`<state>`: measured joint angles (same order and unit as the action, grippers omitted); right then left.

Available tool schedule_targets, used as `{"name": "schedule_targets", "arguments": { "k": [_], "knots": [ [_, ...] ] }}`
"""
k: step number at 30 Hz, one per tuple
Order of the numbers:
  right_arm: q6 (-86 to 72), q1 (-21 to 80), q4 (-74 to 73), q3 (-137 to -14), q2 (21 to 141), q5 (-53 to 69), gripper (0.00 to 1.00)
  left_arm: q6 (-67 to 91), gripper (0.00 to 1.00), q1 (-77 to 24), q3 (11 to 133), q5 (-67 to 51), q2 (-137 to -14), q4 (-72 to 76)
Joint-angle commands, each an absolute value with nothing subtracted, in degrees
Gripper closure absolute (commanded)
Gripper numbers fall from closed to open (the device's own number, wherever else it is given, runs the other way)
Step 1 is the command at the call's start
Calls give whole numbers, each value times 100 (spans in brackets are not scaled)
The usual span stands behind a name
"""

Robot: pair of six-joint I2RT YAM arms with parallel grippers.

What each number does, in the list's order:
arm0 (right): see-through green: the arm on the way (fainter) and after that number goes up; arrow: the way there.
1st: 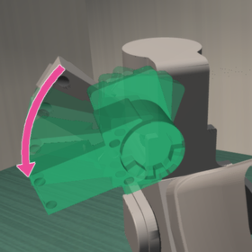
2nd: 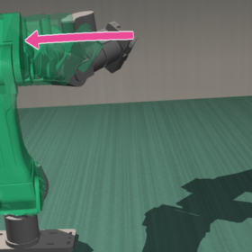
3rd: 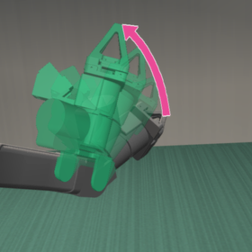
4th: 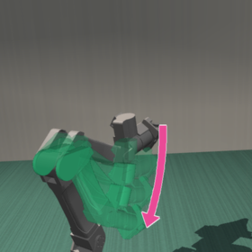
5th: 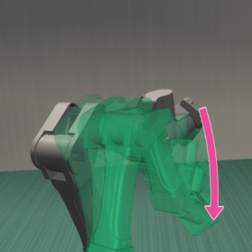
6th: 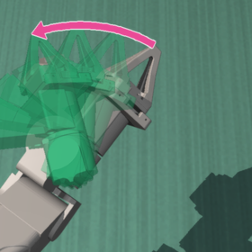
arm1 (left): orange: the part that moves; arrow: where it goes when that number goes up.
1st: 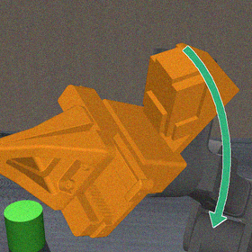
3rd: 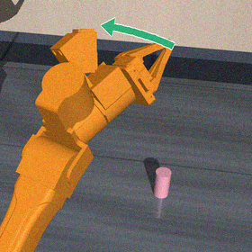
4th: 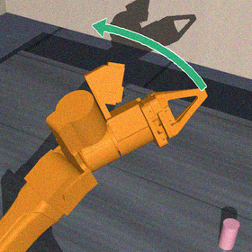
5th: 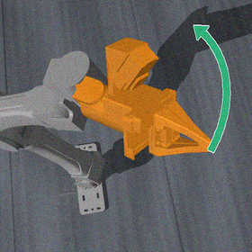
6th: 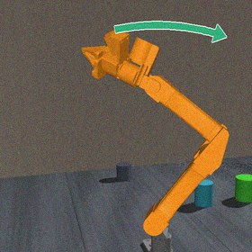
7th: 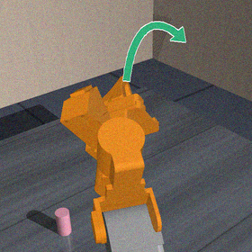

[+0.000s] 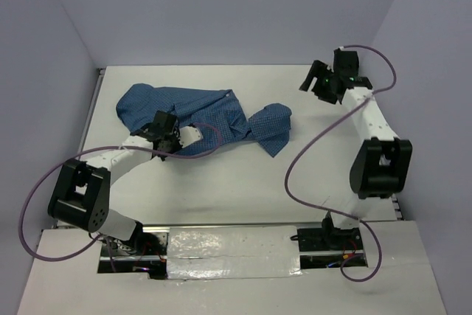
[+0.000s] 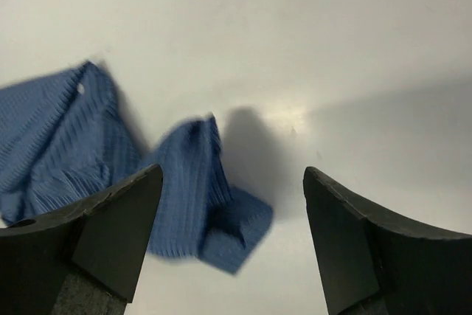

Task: Fold and stack the long sleeve shirts
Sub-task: Flatten the shirt out

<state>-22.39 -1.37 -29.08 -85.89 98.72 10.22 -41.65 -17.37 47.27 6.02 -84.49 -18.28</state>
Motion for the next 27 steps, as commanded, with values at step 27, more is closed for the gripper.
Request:
{"name": "schedule_targets", "arguments": {
  "k": [27],
  "knots": [
    [-1564,1661,-3216,-7743,11100,-527,21,-3516,100,-1582,4737,510,-7919,-2180]
  ]
}}
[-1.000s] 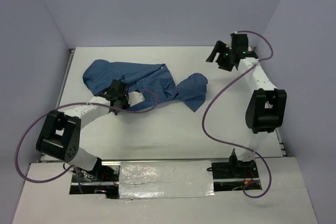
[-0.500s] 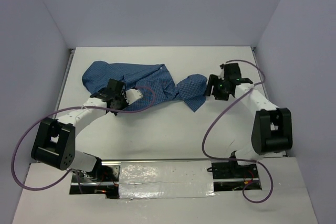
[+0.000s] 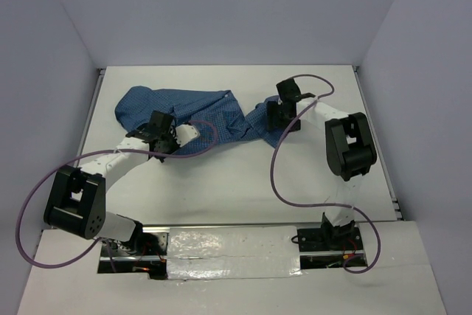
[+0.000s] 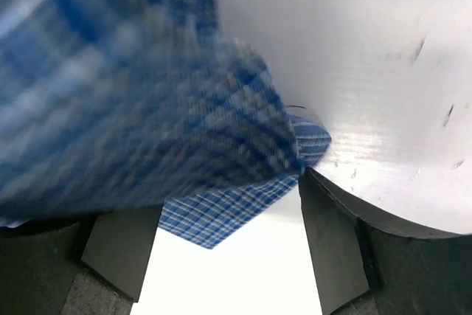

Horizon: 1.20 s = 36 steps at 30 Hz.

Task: Fold and stack the long sleeve shirts
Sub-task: Flatten the shirt out

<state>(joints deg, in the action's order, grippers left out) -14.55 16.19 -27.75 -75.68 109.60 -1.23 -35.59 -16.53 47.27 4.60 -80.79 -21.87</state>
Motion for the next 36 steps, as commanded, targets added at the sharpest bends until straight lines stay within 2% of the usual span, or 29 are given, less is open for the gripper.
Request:
{"name": "schedule_targets", "arguments": {
  "k": [1,6,7,8,9,10,11,12,16,19,20,21,22,24,28,33,36],
  "knots": [
    [-1556,1687,-3234,-7665,11092,-597,21,-3516,100,-1556,4746,510,-7919,-2180],
    [-1538,1793,-3304,-7444,11153,-852,28,-3524,100,-1503,4763,519,-7945,-2136],
    [-1521,1802,-3322,-7436,11153,-905,35,-3507,100,-1477,4772,527,-7954,-2127],
    [-1538,1802,-3366,-7436,11136,-966,50,-3481,100,-1468,4790,527,-7963,-2118],
    [-1538,1802,-3401,-7418,11101,-1019,60,-3472,100,-1459,4807,510,-7980,-2144],
    [-1538,1793,-3401,-7331,10996,-967,80,-3463,100,-1459,4816,510,-7980,-2153],
    [-1512,1802,-3393,-7278,10917,-888,93,-3454,100,-1459,4825,510,-7980,-2162],
    [-1520,1802,-3436,-7216,10820,-835,100,-3463,100,-1459,4825,518,-7972,-2188],
    [-1783,2108,-3621,-6516,9951,-712,100,-3612,100,-1424,4790,720,-7902,-2162],
    [-2196,3021,-3744,-6057,9537,-467,100,-3682,100,-1406,4816,800,-7919,-2118],
    [-2249,3528,-3753,-5986,9510,-135,92,-3683,100,-1406,4825,809,-7936,-2109],
    [-2294,3742,-3823,-5916,9518,-36,58,-3683,100,-1406,4877,800,-7971,-2109],
    [-2311,3936,-3893,-5889,9519,-26,44,-3665,100,-1406,4913,756,-7998,-2144],
    [-2364,4209,-4165,-5836,9388,-52,27,-3656,100,-1398,5001,721,-8024,-2188],
    [-2443,4210,-4517,-5774,8571,-228,16,-3718,100,-1406,5045,694,-8007,-2241],
    [-2926,3939,-4273,-5372,7648,341,14,-3683,100,-1406,5010,686,-7954,-2233],
    [-3163,3614,-3982,-5037,7515,483,14,-3656,100,-1406,4983,650,-7928,-2276]
  ]
}}
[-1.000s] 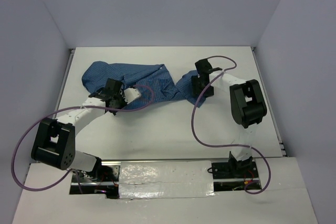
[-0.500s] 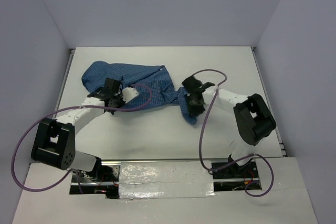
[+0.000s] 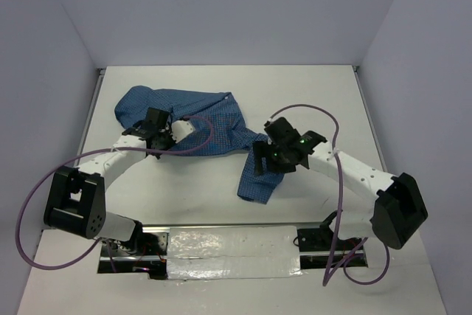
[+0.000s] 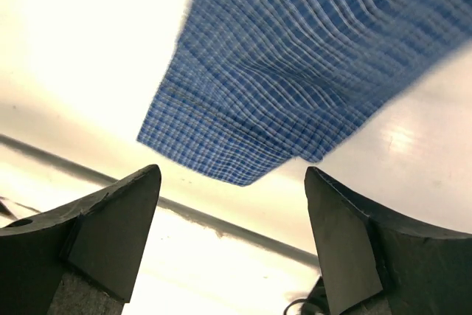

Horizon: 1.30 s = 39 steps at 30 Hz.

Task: Fold and stack the long sleeve shirts
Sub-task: Flatten the shirt out

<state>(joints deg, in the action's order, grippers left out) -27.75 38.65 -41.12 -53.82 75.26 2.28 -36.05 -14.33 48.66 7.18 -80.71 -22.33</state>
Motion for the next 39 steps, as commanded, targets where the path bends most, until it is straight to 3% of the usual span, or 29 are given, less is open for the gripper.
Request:
{"name": "schedule_targets", "arguments": {
  "k": [1,9,16,17,20,21,28,33,37,38,39],
  "knots": [
    [-3234,3534,-3912,-4949,7497,466,14,-3656,100,-1406,4957,650,-7902,-2276],
    [-4043,3067,-3455,-4492,7892,-387,14,-3665,100,-1433,4878,642,-7761,-2338],
    [-3841,3296,-2075,-4280,8885,1403,26,-3630,100,-1433,4834,677,-7682,-2338],
    [-3763,3287,-2135,-4306,9051,1415,44,-3630,100,-1433,4808,677,-7656,-2355],
    [-3639,3130,-2197,-4298,9114,1397,75,-3630,100,-1441,4755,729,-7603,-2373],
    [-3613,3068,-2154,-4202,8958,1458,100,-3621,100,-1433,4729,782,-7576,-2417],
    [-3454,2601,-3785,-3631,6876,1301,100,-3647,100,-1248,4097,1187,-6507,-4055],
    [-4384,3206,-4474,-3103,4950,1975,100,-3875,100,-984,3876,537,-5529,-5475],
    [-3721,2841,-3641,-3873,6016,2074,100,-4999,100,-984,3788,-70,-5649,-4645],
    [-3013,2621,-3473,-4346,7221,2274,100,-5149,100,-984,4032,-53,-6426,-3849],
    [-2667,2175,-3350,-5647,7947,2772,100,-5220,100,-984,4374,-61,-6964,-3562]
  ]
}}
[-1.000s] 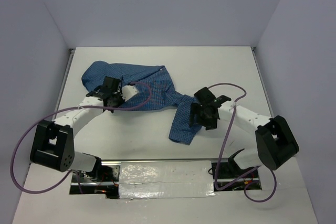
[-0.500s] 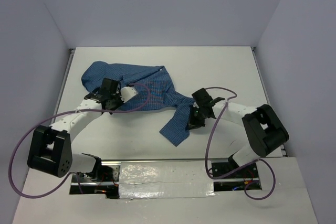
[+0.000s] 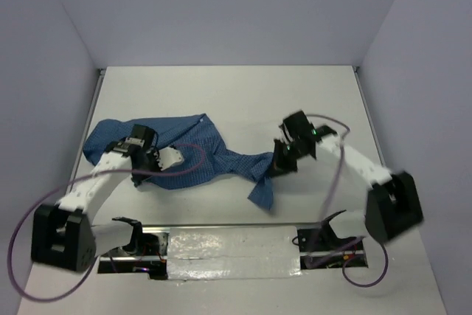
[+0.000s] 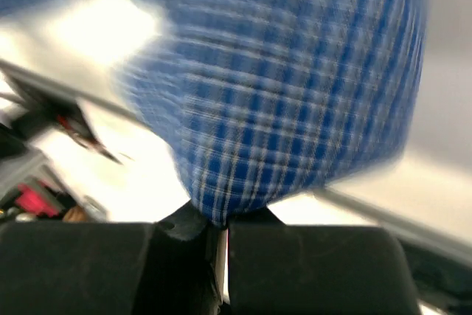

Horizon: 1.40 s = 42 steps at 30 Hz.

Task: Fold and stack the long sleeve shirts
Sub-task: Flatten the shirt out

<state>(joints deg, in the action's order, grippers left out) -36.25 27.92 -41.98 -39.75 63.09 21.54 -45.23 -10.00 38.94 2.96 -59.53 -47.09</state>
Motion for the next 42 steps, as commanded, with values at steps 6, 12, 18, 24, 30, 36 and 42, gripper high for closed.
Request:
{"name": "schedule_targets", "arguments": {
  "k": [6,12,18,24,30,36,42],
  "knots": [
    [-3167,646,-5089,-16592,13263,2826,100,-3275,100,-958,14527,-27,-12649,-5628],
    [-4267,62,-771,-15088,10614,1792,100,-3297,100,-1151,11410,152,-9846,1111],
    [-4449,-510,1232,-13300,9107,1354,100,-2978,100,-1247,14521,-351,-10732,18],
    [-4043,-562,132,-13107,9027,2012,100,-3340,100,-1354,12245,-870,-9686,116],
    [-3421,-545,334,-9620,6835,2224,100,-4682,100,-1354,9597,-1230,-8205,-772],
    [-2927,-256,-526,-6306,5127,2338,100,-5704,100,-1310,6792,-1030,-7006,-2143],
    [-3223,974,-1441,-3748,3342,1539,100,-5678,100,-1301,4837,-642,-5820,-2469]
  ]
}}
